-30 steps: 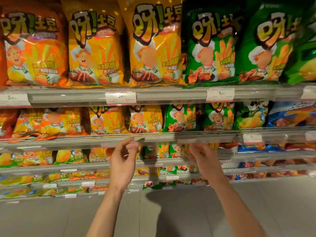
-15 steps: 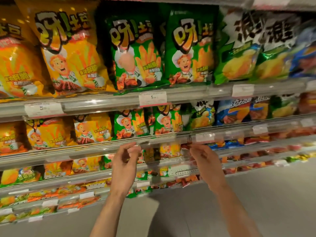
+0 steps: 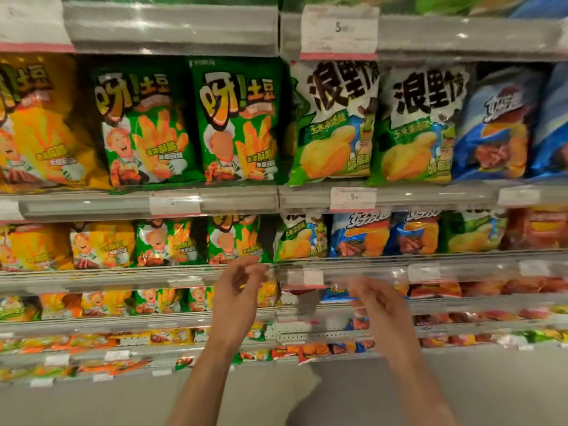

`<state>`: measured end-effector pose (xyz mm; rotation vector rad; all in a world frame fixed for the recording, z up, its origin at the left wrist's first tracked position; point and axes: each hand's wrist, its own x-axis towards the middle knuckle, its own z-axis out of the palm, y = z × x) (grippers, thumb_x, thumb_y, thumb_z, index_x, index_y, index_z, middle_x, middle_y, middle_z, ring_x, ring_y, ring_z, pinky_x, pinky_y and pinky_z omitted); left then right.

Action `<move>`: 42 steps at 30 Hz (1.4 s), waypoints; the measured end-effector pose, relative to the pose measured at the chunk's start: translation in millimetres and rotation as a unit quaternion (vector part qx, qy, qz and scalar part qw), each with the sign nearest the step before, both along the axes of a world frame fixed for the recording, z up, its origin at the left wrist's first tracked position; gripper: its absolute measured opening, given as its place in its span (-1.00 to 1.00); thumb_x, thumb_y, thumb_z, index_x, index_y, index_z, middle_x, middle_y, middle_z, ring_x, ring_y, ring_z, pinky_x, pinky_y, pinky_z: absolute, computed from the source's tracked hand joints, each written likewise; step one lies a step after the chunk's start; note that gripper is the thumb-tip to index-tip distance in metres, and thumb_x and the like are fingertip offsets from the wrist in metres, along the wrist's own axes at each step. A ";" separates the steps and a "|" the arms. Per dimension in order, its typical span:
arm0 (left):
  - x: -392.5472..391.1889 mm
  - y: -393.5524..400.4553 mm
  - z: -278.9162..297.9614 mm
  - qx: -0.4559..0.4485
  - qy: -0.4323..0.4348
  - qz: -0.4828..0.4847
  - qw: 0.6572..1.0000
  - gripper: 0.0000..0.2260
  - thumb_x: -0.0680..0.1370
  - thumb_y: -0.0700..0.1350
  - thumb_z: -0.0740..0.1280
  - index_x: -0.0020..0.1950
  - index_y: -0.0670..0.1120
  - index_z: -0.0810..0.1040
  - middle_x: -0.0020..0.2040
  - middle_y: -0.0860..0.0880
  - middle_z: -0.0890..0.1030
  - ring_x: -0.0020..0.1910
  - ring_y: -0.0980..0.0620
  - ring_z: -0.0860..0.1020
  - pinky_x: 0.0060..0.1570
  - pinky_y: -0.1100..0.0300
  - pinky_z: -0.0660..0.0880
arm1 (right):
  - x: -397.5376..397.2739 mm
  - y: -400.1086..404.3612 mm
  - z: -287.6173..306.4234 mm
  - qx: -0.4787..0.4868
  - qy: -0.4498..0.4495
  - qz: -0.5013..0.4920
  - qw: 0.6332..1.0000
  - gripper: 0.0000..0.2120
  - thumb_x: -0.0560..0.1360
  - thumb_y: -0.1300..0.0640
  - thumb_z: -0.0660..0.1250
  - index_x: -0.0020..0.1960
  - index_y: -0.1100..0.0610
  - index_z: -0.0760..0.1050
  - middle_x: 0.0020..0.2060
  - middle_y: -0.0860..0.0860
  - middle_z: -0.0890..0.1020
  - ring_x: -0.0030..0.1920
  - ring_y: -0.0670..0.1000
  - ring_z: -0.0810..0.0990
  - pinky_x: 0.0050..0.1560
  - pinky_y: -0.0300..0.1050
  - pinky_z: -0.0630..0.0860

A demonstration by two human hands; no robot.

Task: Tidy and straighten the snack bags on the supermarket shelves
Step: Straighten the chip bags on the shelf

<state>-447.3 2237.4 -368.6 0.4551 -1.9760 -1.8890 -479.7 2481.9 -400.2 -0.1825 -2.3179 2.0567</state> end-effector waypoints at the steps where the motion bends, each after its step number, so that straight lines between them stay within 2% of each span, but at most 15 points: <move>1: -2.7 4.5 2.1 -0.001 0.003 0.003 1.000 -0.92 0.63 -0.10 0.40 0.08 0.01 0.67 0.00 0.13 0.72 -0.04 0.15 0.70 0.03 0.14 0.60 | -2.8 6.1 -0.2 0.001 -0.001 0.000 1.000 -0.90 0.63 0.13 0.37 0.02 0.01 0.66 -0.14 -0.08 0.76 -0.13 -0.06 0.72 -0.07 -0.17 0.59; 3: -8.9 11.3 5.8 0.000 0.010 0.004 1.000 -0.92 0.62 -0.10 0.41 0.06 0.06 0.68 0.01 0.14 0.72 -0.03 0.17 0.69 0.02 0.17 0.58 | -8.7 16.4 1.2 0.014 0.003 0.001 1.000 -0.88 0.64 0.17 0.34 0.02 0.03 0.65 -0.15 -0.10 0.76 -0.14 -0.10 0.72 -0.09 -0.24 0.58; 6: -20.4 17.7 11.9 -0.001 0.029 -0.011 1.000 -0.88 0.63 -0.11 0.39 0.02 0.11 0.67 0.00 0.08 0.72 -0.06 0.17 0.67 -0.03 0.22 0.54 | -17.4 29.3 7.0 0.014 0.008 -0.010 1.000 -0.86 0.64 0.21 0.33 0.04 0.05 0.65 -0.16 -0.05 0.75 -0.16 -0.05 0.72 -0.07 -0.22 0.61; 10: -30.4 24.6 16.7 0.005 0.043 -0.032 0.999 -0.88 0.63 -0.11 0.38 0.03 0.10 0.66 -0.01 0.08 0.72 -0.09 0.20 0.65 -0.14 0.42 0.51 | -27.9 44.9 14.7 0.004 0.011 -0.025 1.000 -0.86 0.63 0.21 0.34 0.04 0.04 0.66 -0.17 -0.04 0.75 -0.13 -0.02 0.72 -0.08 -0.22 0.62; 14: -38.2 27.9 10.2 0.014 0.037 -0.050 0.998 -0.90 0.63 -0.11 0.36 0.11 0.03 0.65 -0.01 0.05 0.72 -0.06 0.22 0.66 -0.06 0.32 0.50 | -32.6 53.8 10.3 0.013 0.018 -0.053 0.998 -0.87 0.62 0.21 0.35 0.04 0.03 0.65 -0.15 -0.05 0.76 -0.10 -0.03 0.74 0.07 0.00 0.60; 17: -45.7 36.4 3.8 0.019 0.029 -0.061 0.998 -0.91 0.63 -0.11 0.36 0.07 0.05 0.64 -0.06 0.13 0.73 -0.07 0.21 0.68 -0.07 0.32 0.52 | -31.1 61.2 5.6 0.030 0.024 -0.059 0.998 -0.87 0.63 0.18 0.35 0.07 0.00 0.65 -0.13 -0.05 0.76 -0.07 -0.04 0.74 0.07 -0.02 0.60; 23: -56.5 56.9 -7.7 0.004 0.020 -0.060 0.998 -0.90 0.63 -0.13 0.37 0.07 0.06 0.64 -0.05 0.16 0.74 -0.09 0.17 0.70 -0.16 0.40 0.57 | -42.6 87.0 -1.1 0.040 0.028 -0.056 0.997 -0.90 0.63 0.14 0.36 0.06 0.00 0.65 -0.14 -0.03 0.76 -0.12 -0.06 0.73 0.00 -0.10 0.59; 28: -72.5 82.5 -12.7 0.006 0.002 -0.028 1.000 -0.90 0.62 -0.10 0.37 0.10 0.04 0.65 -0.04 0.09 0.74 -0.04 0.16 0.69 -0.01 0.21 0.57 | -75.1 116.2 -2.8 0.043 0.018 -0.032 0.998 -0.87 0.64 0.20 0.34 0.01 0.03 0.65 -0.17 -0.06 0.75 -0.19 -0.10 0.71 -0.06 -0.15 0.60; 30: -80.1 96.5 -14.7 0.007 -0.006 -0.002 1.000 -0.90 0.63 -0.12 0.37 0.10 0.01 0.65 -0.01 0.01 0.74 -0.01 0.07 0.69 0.04 0.12 0.59 | -91.4 130.6 -2.5 0.047 0.013 -0.013 0.999 -0.83 0.63 0.22 0.34 -0.02 0.01 0.65 -0.16 -0.04 0.75 -0.17 -0.07 0.71 -0.12 -0.24 0.60; 34: -94.8 125.3 -14.3 0.001 -0.027 0.025 0.999 -0.91 0.63 -0.18 0.38 0.10 -0.06 0.65 0.04 -0.06 0.71 0.04 -0.05 0.67 0.11 0.09 0.59 | -120.4 162.4 -4.1 0.084 0.009 0.029 0.996 -0.84 0.63 0.23 0.32 0.05 0.03 0.65 -0.05 0.01 0.74 -0.03 0.08 0.70 0.07 0.04 0.60; 36: -104.2 137.5 -14.6 -0.016 -0.038 0.028 0.999 -0.90 0.63 -0.18 0.38 0.12 -0.05 0.64 0.06 -0.04 0.70 0.07 -0.02 0.66 0.15 0.08 0.57 | -134.2 175.7 -6.2 0.095 0.009 0.037 0.995 -0.85 0.63 0.23 0.32 0.07 0.05 0.64 -0.03 0.02 0.72 0.00 0.08 0.68 0.07 0.03 0.59; 38: -112.4 147.7 -16.2 -0.035 -0.037 0.035 0.998 -0.89 0.63 -0.15 0.39 0.15 -0.04 0.63 0.06 0.04 0.67 0.08 0.08 0.63 0.13 0.16 0.56 | -145.0 184.0 -5.8 0.114 0.022 0.039 0.992 -0.86 0.63 0.21 0.34 0.05 0.01 0.63 -0.01 -0.04 0.69 -0.01 -0.01 0.66 -0.04 -0.14 0.53; 39: -117.2 151.8 -17.1 -0.054 -0.036 0.037 0.997 -0.87 0.63 -0.14 0.39 0.17 -0.04 0.62 0.06 0.09 0.65 0.08 0.16 0.61 0.08 0.27 0.54 | -150.0 185.9 -4.9 0.134 0.035 0.041 0.990 -0.84 0.63 0.21 0.34 0.02 -0.02 0.63 0.00 -0.08 0.67 -0.04 -0.07 0.64 -0.08 -0.21 0.49; 41: -127.5 157.1 -18.4 -0.082 -0.033 0.047 0.995 -0.81 0.62 -0.14 0.40 0.23 -0.01 0.57 0.06 0.16 0.60 0.03 0.35 0.54 -0.06 0.50 0.43 | -159.3 187.1 -3.7 0.180 0.064 0.049 0.980 -0.77 0.62 0.25 0.34 -0.06 -0.06 0.62 -0.03 -0.14 0.63 -0.06 -0.10 0.60 -0.06 -0.24 0.46; 42: -132.8 158.5 -19.2 -0.086 -0.031 0.055 0.994 -0.77 0.61 -0.14 0.41 0.25 0.00 0.53 0.05 0.15 0.58 0.00 0.38 0.52 -0.10 0.52 0.40 | -164.5 186.8 -4.4 0.197 0.075 0.055 0.976 -0.77 0.60 0.28 0.35 -0.08 -0.03 0.64 -0.05 -0.11 0.63 -0.03 -0.06 0.60 -0.01 -0.20 0.47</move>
